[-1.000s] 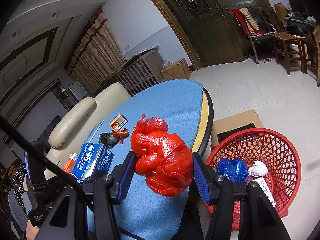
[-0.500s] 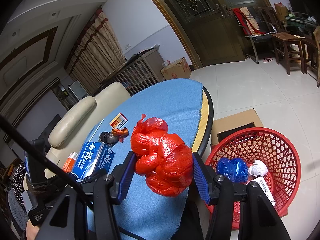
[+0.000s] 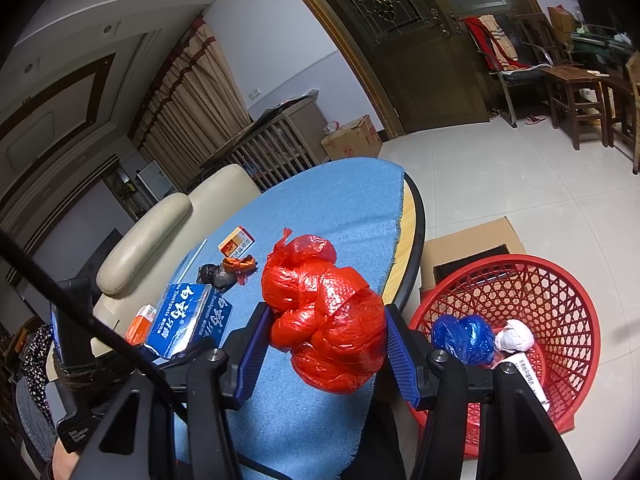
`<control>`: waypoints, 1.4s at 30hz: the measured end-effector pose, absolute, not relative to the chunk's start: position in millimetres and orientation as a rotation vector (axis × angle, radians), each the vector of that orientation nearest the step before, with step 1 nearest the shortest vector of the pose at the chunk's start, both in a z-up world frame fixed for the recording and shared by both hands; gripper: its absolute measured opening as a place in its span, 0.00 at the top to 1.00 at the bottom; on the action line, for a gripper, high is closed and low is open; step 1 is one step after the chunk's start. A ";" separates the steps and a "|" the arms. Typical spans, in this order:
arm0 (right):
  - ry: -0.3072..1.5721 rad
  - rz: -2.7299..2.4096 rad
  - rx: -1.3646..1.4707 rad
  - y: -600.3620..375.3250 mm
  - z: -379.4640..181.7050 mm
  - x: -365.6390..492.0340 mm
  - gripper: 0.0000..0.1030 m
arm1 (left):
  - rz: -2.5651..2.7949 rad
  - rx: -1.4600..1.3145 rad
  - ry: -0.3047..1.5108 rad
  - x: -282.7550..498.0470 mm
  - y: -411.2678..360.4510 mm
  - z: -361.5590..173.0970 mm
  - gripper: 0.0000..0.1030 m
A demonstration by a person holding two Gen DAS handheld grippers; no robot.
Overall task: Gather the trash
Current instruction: 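Carry the red bag in the right gripper while the left carries the toothpaste box toward the basket, then open the right gripper to drop the red bag into the basket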
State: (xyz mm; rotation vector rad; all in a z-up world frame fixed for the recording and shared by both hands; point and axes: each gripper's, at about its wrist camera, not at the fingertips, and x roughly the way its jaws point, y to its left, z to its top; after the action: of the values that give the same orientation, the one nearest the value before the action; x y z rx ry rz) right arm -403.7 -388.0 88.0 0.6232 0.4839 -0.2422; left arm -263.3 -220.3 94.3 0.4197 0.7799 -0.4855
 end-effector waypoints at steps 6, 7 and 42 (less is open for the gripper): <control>0.484 -0.250 0.626 -388.7 87.9 -407.1 0.43 | -0.494 0.425 0.782 -264.2 -223.4 93.1 0.48; 0.485 -0.252 0.626 -388.7 88.0 -407.9 0.43 | -0.495 0.426 0.782 -264.8 -224.6 92.7 0.48; 0.741 -0.603 0.768 -499.4 6.9 -441.3 0.25 | -0.693 0.527 0.836 -285.2 -328.0 59.4 0.48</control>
State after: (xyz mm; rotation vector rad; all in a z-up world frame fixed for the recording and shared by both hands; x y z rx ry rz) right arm -441.3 -499.4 6.9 0.7680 0.7411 -0.6026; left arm -285.2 -328.0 59.4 0.5271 0.8362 -0.6933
